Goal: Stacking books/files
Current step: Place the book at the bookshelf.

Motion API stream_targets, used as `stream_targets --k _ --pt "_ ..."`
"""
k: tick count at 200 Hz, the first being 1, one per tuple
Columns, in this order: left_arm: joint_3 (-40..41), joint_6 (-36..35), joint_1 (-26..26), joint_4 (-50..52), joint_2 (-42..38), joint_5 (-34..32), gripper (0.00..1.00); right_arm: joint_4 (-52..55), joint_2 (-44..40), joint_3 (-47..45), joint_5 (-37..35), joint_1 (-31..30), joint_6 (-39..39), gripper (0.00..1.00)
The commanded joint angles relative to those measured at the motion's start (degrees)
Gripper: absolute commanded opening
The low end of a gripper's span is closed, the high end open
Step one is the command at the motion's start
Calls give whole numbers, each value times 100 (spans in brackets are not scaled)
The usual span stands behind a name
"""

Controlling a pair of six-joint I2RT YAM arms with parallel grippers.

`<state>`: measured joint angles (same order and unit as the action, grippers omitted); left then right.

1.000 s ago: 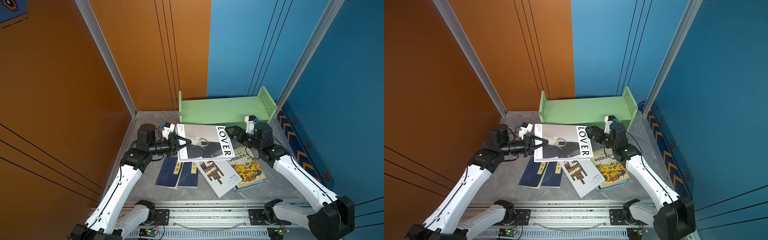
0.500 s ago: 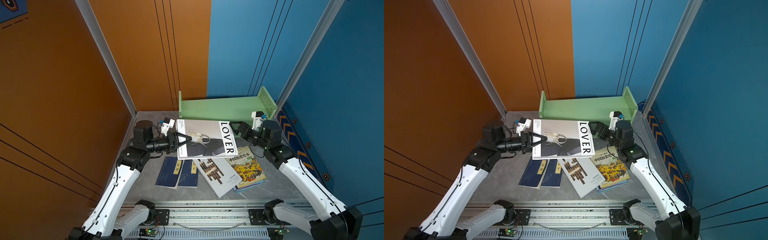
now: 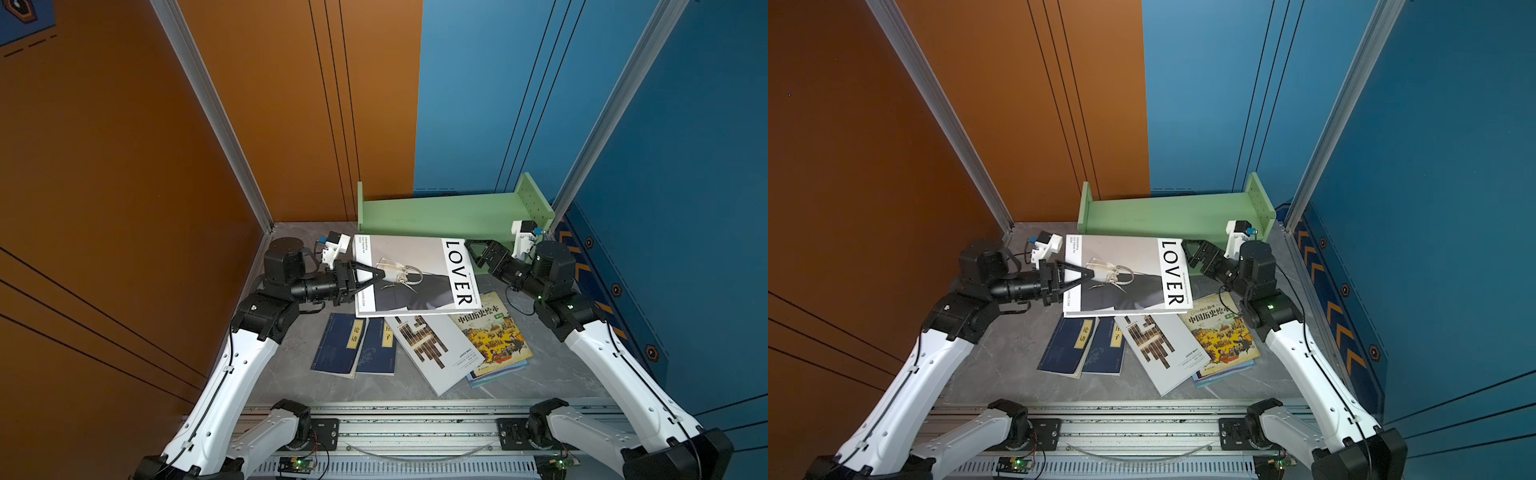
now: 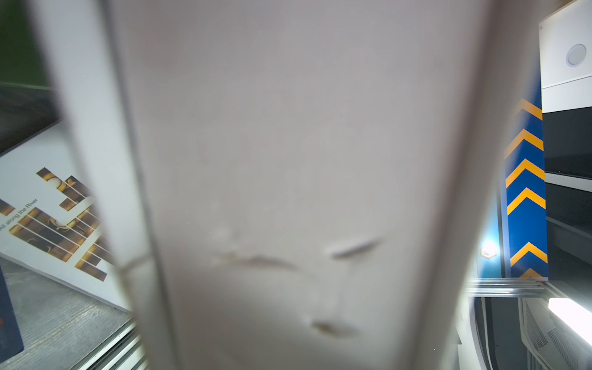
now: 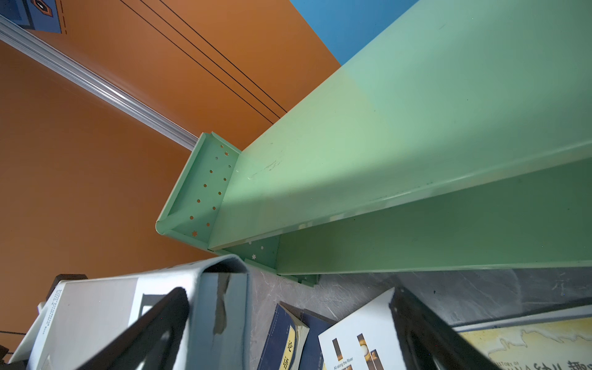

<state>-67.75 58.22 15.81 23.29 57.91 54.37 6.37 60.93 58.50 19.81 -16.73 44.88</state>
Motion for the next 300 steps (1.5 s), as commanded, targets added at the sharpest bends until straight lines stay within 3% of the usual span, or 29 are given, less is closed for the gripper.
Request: stream_targets --k 1,300 --pt "-369 -7 66 -850 -52 517 16 64 -37 66 126 100 48 100" --pt "-961 192 398 -1898 499 364 17 -242 -301 -5 475 481 326 100"
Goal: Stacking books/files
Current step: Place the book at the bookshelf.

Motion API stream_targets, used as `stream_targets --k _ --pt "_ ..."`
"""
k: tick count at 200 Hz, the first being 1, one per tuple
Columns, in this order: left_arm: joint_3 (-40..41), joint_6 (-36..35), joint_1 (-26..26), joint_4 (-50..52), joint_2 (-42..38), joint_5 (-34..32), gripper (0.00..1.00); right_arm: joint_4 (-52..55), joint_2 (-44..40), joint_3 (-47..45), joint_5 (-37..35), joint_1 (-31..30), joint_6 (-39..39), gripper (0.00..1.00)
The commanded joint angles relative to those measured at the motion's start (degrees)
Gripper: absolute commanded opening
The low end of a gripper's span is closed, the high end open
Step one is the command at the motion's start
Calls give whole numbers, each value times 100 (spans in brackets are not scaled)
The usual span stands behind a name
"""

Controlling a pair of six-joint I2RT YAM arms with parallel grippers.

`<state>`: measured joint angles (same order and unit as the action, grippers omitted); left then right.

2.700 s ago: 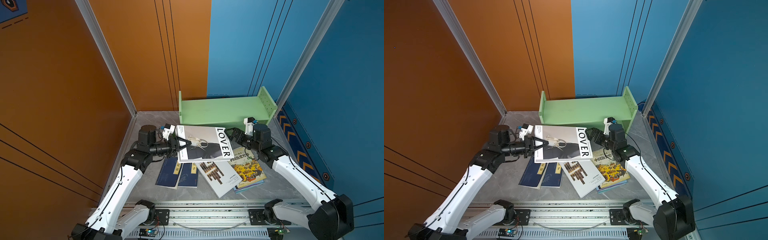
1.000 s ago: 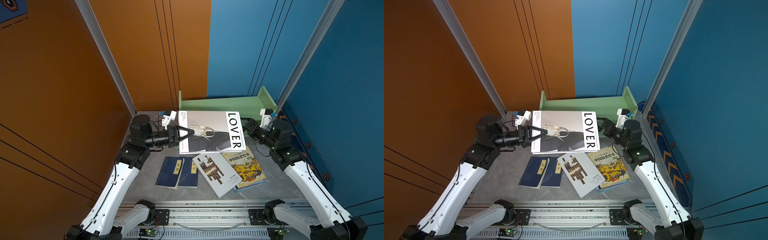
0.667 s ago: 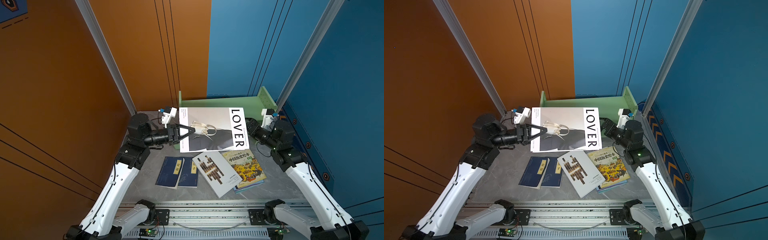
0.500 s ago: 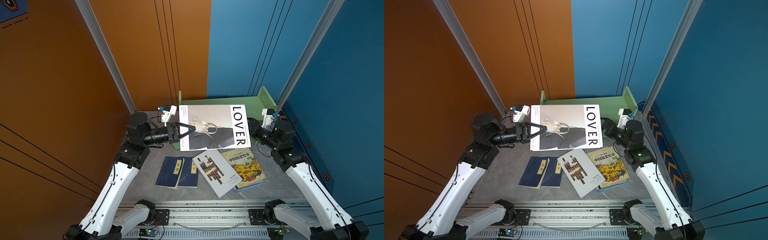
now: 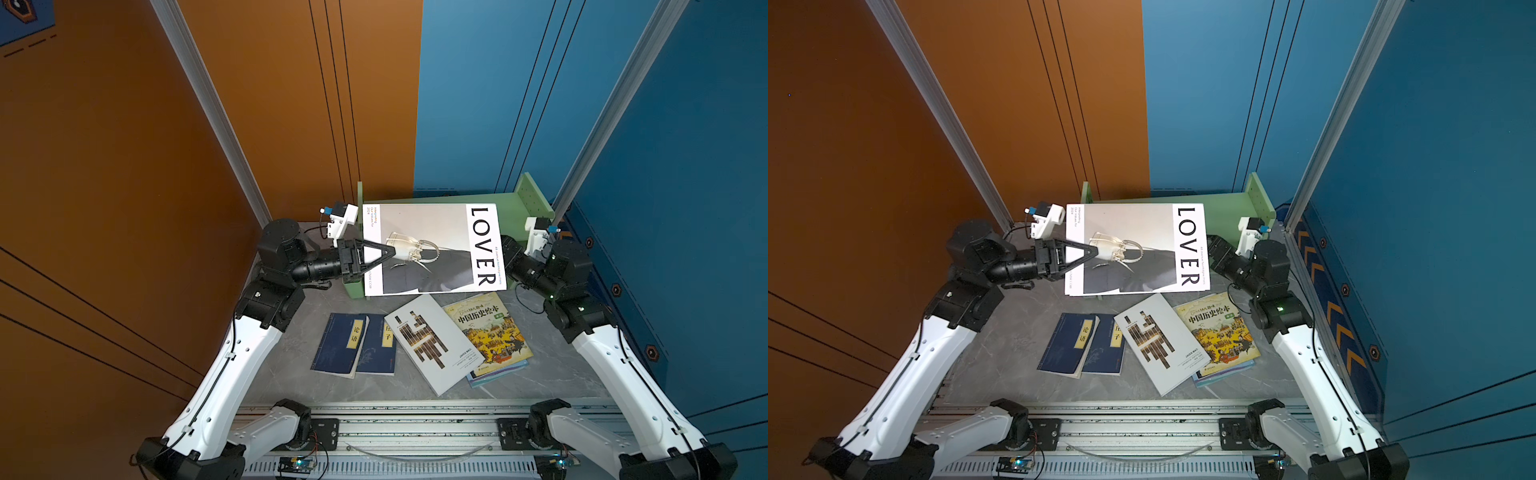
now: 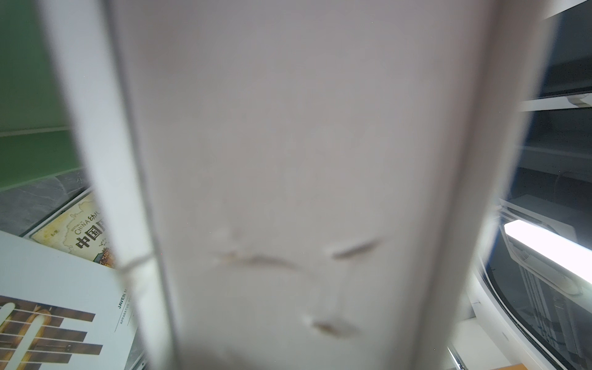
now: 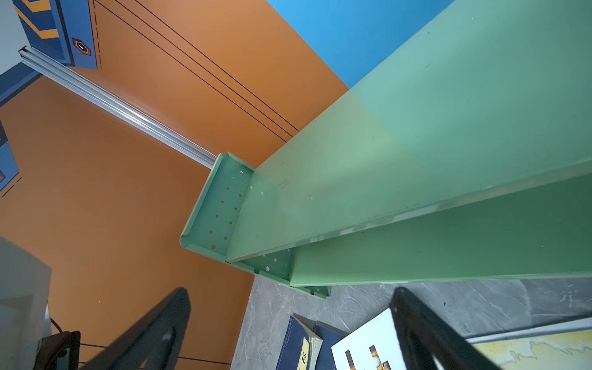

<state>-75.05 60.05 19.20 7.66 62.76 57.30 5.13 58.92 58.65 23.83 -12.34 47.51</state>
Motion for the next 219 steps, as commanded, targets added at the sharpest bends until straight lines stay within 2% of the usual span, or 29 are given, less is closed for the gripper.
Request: stream_targets --k 1,219 --pt "-235 8 63 -335 16 71 17 -117 -100 -20 75 45 60 100" --pt "-494 -2 101 -402 78 31 17 -336 -125 -60 215 141 195 100"
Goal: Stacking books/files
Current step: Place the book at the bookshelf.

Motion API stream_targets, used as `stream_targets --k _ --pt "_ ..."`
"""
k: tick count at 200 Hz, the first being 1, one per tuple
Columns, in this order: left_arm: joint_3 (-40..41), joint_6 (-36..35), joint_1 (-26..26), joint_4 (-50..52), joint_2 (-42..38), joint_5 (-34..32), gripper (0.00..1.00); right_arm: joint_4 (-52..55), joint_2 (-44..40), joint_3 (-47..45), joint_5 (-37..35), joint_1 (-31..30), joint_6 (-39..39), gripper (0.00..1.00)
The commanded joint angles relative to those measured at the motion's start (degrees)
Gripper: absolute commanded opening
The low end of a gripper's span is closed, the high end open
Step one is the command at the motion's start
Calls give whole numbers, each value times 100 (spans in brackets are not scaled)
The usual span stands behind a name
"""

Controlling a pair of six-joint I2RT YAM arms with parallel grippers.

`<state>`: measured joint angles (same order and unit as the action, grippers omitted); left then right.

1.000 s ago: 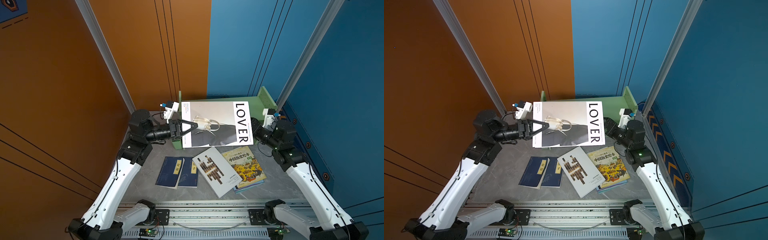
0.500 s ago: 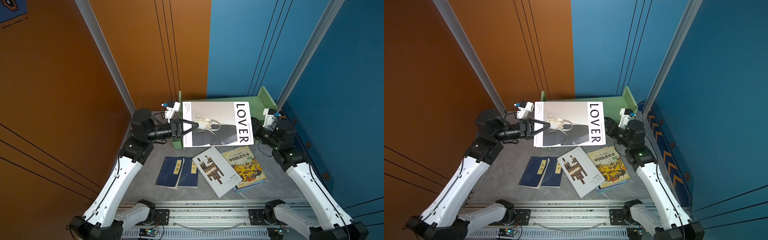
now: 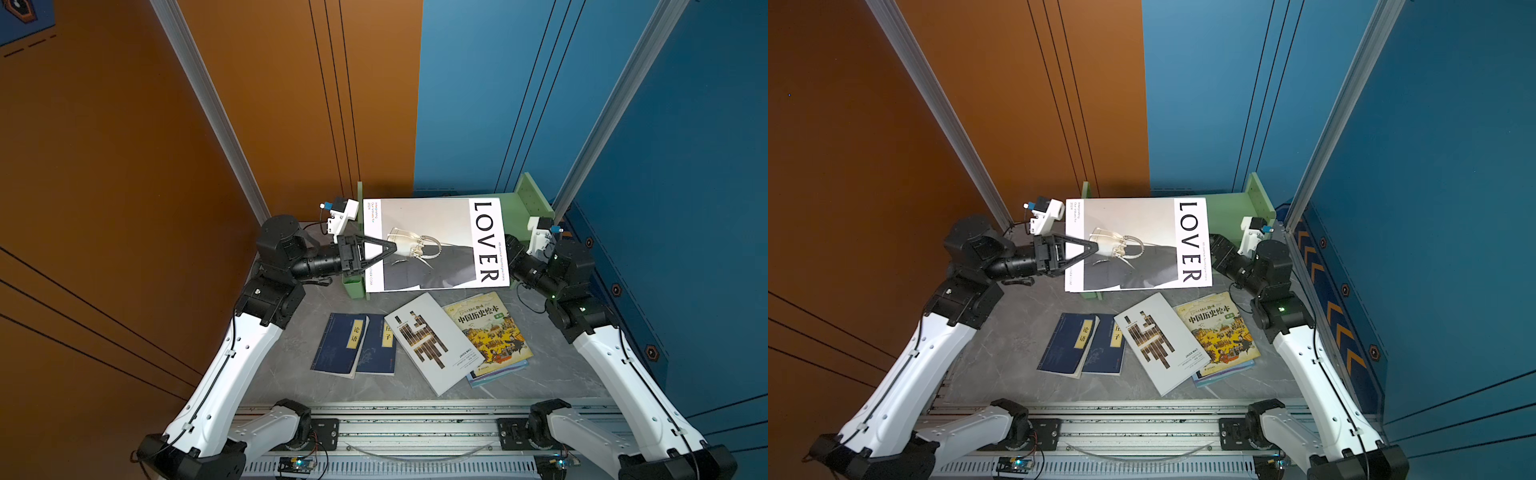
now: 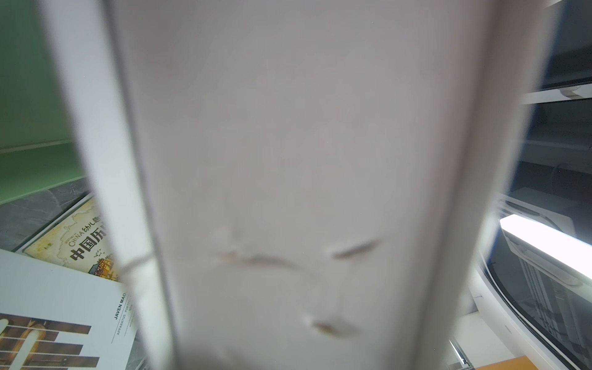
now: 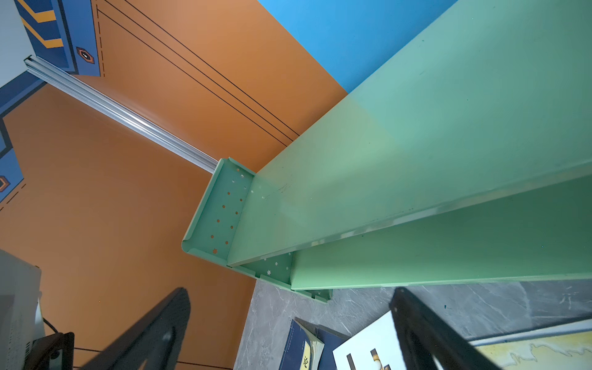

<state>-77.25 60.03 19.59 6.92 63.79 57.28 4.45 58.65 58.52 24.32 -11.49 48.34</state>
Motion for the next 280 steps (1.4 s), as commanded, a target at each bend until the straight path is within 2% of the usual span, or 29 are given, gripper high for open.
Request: stream_targets --k 1,86,164,280 --pt "-273 0 62 -334 -24 31 17 -269 -99 -45 169 53 118 100" --pt "-511 53 78 -603 59 -66 17 -381 -86 6 250 86 176 100" --pt "-683 380 105 -1198 273 -206 17 -684 6 63 397 155 312 100" --pt "-1226 646 368 -1933 989 -375 17 -1381 -47 -22 810 704 885 100"
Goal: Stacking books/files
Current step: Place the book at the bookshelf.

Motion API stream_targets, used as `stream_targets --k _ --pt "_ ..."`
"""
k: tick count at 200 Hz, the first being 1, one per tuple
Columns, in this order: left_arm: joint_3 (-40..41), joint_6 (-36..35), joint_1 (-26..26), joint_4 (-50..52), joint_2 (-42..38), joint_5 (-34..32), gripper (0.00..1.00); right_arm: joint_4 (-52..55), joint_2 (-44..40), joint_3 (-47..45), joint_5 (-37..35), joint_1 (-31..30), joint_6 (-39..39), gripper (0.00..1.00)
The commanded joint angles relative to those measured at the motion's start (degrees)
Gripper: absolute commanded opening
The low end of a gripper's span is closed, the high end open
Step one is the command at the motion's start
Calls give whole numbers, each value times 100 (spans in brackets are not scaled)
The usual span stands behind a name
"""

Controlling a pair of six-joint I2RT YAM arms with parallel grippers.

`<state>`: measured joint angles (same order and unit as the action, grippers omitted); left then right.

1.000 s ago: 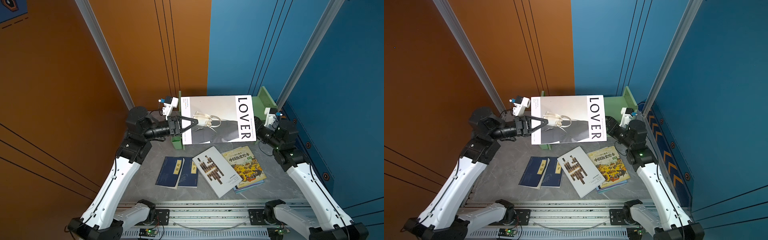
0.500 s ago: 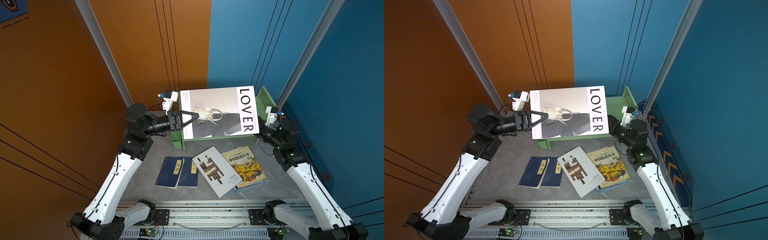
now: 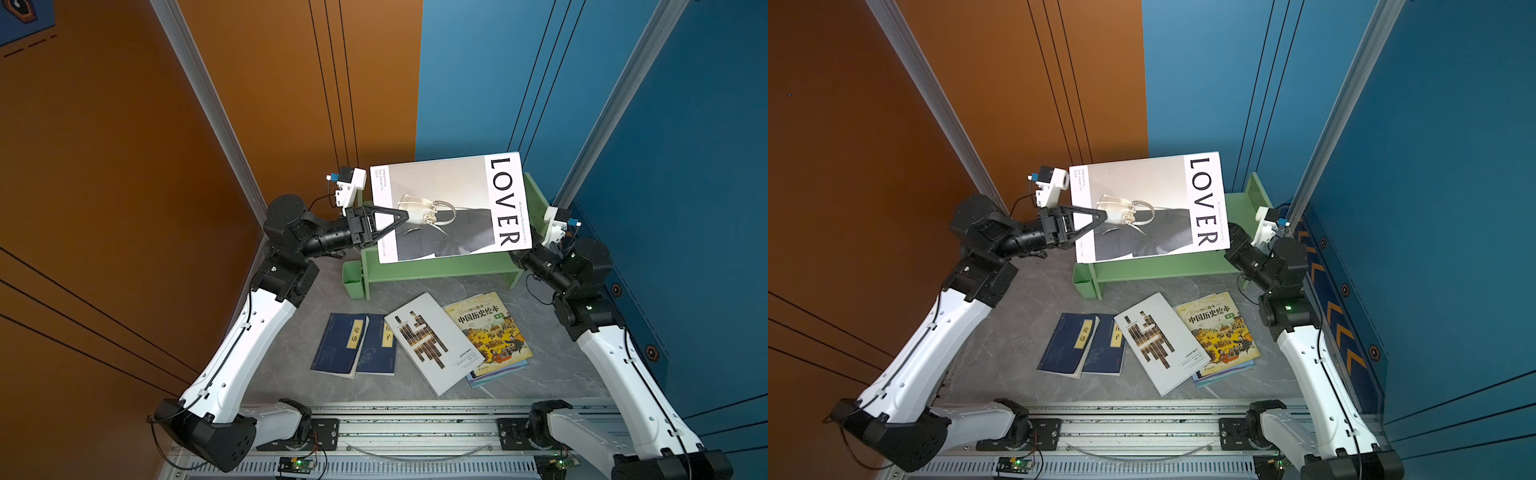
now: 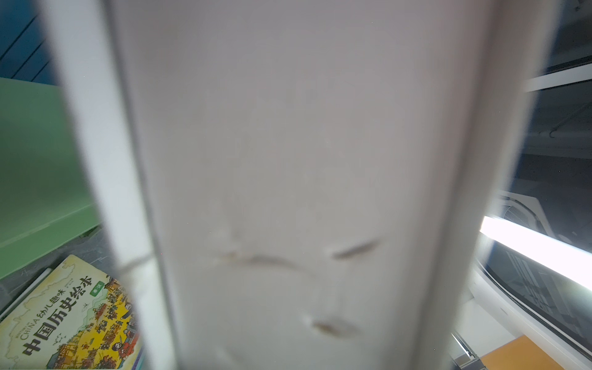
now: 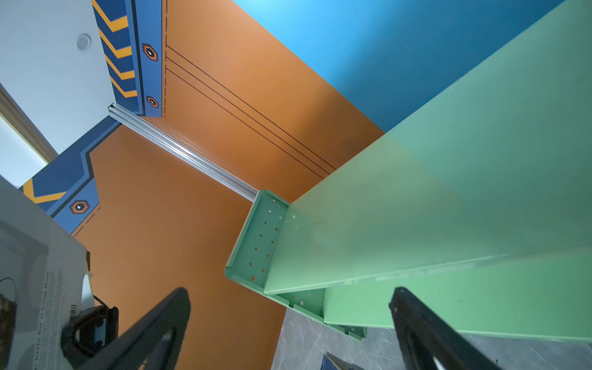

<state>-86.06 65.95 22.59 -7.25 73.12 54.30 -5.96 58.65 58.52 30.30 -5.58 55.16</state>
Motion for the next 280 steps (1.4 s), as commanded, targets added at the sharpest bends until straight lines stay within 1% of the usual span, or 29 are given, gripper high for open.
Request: stream_targets --k 1,62,84,106,176,217,234,253,280 --pt "-352 56 70 -516 63 -78 17 -343 -47 -19 212 116 200 100" --pt "-664 -101 158 -435 262 -215 17 -702 -39 -51 327 353 508 100" --pt "-714 -235 166 -295 321 -443 17 -940 31 -57 423 409 695 100" --pt "-825 -250 214 -394 470 -670 17 -1116 101 -62 491 431 853 100" --pt "-1481 -146 465 -794 1281 -1264 16 -1276 32 -84 511 769 1080 100" --pt "-1872 -162 600 -887 1767 -1718 16 -1837 136 -236 547 809 1514 100" --pt "-2037 -202 646 -913 1967 -1903 16 -1861 146 -218 627 836 1599 100" --pt "-2195 -68 689 -1113 2231 -2073 16 -1929 112 -260 610 831 1734 100" --pt "-2314 370 745 -1806 2642 -2226 15 -2150 16 -419 682 863 1993 100"
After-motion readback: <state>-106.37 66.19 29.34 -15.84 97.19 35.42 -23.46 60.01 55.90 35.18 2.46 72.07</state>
